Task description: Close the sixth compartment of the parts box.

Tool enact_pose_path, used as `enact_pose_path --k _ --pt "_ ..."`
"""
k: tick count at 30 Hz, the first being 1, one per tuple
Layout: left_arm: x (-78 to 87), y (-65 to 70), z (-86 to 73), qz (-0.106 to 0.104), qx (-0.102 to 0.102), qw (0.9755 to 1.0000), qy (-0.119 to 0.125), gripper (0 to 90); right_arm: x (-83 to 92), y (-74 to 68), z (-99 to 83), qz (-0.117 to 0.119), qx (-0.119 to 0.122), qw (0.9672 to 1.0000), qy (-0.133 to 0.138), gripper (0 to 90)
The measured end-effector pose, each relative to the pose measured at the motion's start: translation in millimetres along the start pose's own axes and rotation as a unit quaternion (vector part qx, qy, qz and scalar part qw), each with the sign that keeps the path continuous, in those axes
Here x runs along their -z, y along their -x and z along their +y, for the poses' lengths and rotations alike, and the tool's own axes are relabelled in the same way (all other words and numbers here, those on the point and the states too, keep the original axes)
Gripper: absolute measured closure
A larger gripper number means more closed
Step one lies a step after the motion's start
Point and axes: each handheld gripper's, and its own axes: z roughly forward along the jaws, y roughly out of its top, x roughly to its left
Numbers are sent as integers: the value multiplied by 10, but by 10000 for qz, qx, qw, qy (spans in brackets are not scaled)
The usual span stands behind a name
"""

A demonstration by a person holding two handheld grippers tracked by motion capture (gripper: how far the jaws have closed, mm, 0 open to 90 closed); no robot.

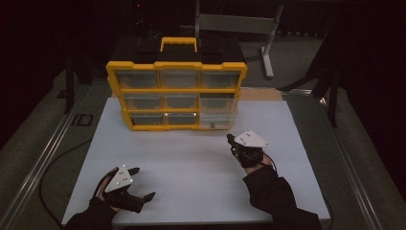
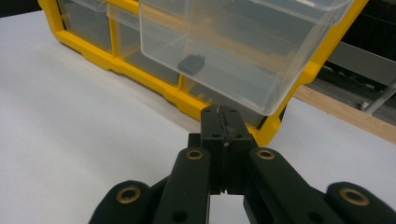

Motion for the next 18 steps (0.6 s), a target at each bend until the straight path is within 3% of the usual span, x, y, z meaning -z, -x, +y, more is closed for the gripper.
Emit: enact_pose_path --k 18 --pt "-4 0 -3 -9 -14 10000 -16 0 -96 29 186 64 161 9998 -36 900"
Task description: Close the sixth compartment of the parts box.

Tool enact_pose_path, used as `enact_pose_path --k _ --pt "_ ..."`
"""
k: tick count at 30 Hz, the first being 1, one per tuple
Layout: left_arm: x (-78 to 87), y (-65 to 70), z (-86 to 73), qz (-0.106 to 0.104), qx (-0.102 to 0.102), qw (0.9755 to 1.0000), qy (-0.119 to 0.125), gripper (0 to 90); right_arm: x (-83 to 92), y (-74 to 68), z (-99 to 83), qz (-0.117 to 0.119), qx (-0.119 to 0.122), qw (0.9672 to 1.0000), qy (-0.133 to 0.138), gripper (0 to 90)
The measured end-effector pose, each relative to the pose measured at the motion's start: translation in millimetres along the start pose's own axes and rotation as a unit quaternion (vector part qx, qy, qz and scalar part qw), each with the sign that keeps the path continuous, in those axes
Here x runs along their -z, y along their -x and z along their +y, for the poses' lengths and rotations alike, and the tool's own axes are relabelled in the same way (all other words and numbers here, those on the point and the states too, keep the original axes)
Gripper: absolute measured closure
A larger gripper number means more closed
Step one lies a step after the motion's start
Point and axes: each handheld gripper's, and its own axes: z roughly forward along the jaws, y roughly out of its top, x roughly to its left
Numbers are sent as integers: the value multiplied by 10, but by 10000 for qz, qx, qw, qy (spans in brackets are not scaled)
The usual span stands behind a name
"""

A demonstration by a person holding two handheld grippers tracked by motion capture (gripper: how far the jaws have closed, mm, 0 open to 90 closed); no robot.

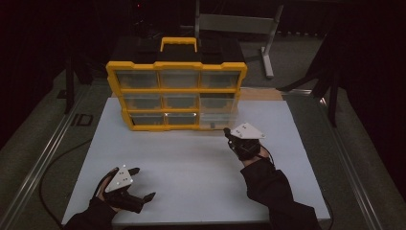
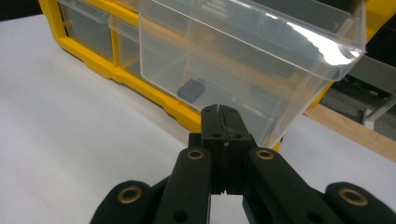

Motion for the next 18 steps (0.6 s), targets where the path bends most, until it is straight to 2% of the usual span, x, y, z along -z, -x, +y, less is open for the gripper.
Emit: enact_pose_path --k 7,18 --pt "2 -1 0 -3 1 10000 8 0 -31 5 37 -26 120 9999 -49 900" --pt "9 -4 2 9 17 10000 34 0 -54 60 66 -71 51 9999 -50 900"
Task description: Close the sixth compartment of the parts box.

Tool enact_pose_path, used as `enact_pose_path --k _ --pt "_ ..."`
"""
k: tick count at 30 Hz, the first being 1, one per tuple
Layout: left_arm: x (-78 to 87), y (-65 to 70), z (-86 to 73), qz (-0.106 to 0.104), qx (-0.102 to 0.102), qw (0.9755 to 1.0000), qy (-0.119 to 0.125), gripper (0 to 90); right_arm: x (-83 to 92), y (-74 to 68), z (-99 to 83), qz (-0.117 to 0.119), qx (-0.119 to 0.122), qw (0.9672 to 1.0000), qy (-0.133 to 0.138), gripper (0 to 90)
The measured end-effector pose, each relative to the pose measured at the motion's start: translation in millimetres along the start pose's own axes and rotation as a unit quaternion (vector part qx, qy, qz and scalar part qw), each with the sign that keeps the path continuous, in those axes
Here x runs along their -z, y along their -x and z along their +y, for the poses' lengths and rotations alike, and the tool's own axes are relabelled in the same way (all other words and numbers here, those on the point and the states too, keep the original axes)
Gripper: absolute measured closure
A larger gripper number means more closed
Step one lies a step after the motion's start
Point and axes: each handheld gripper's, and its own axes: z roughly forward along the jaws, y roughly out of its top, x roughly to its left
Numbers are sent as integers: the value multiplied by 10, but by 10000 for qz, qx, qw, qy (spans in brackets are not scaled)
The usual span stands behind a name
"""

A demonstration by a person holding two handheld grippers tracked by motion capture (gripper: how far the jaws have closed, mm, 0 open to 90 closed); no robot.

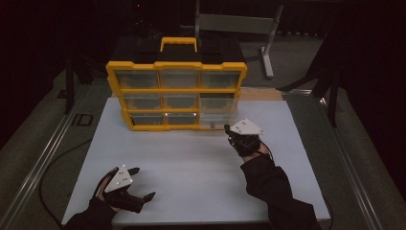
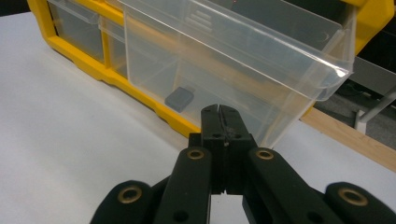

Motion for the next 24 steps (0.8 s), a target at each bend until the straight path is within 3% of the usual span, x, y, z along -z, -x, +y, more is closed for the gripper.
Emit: enact_pose_path --k 24 --pt "1 0 -2 -13 -13 10000 -12 0 -98 8 61 -18 27 10000 -89 900"
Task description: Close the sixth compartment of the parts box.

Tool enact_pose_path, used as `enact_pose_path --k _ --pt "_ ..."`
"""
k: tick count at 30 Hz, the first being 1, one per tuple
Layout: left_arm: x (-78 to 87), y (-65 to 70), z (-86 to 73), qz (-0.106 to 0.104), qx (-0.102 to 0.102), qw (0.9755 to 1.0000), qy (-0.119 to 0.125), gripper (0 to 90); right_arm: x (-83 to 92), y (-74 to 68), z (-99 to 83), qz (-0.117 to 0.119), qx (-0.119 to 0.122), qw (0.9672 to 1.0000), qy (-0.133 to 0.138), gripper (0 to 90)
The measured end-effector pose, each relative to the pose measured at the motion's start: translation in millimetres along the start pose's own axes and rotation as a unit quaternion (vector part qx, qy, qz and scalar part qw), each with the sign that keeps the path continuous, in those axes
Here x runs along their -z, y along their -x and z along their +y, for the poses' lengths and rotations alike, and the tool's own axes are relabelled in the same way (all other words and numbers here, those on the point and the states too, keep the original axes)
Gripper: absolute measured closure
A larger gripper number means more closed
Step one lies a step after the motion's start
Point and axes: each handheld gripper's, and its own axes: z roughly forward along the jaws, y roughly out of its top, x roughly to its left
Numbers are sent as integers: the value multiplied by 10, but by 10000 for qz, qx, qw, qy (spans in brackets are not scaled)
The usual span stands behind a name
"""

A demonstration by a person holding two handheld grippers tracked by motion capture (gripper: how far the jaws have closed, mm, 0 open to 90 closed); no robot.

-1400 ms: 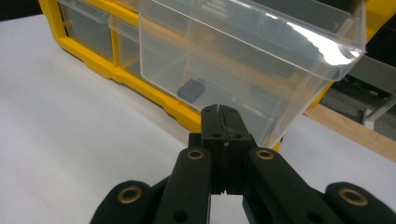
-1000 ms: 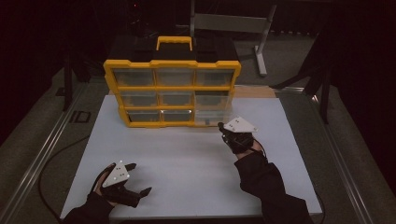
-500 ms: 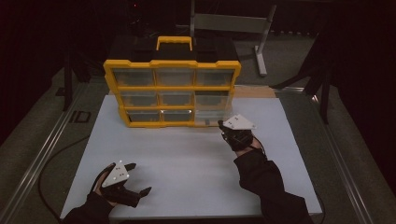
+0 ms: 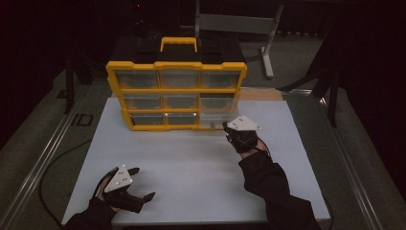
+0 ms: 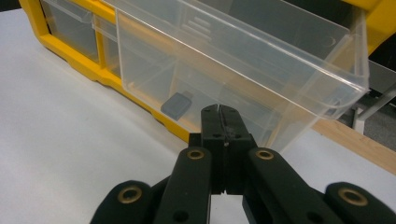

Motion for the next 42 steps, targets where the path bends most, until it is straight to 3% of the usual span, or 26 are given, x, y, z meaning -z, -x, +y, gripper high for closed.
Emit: enact_pose_path --k 42 --pt "-1 11 3 -43 -33 10000 17 0 -132 44 59 -77 -49 9999 -70 900"
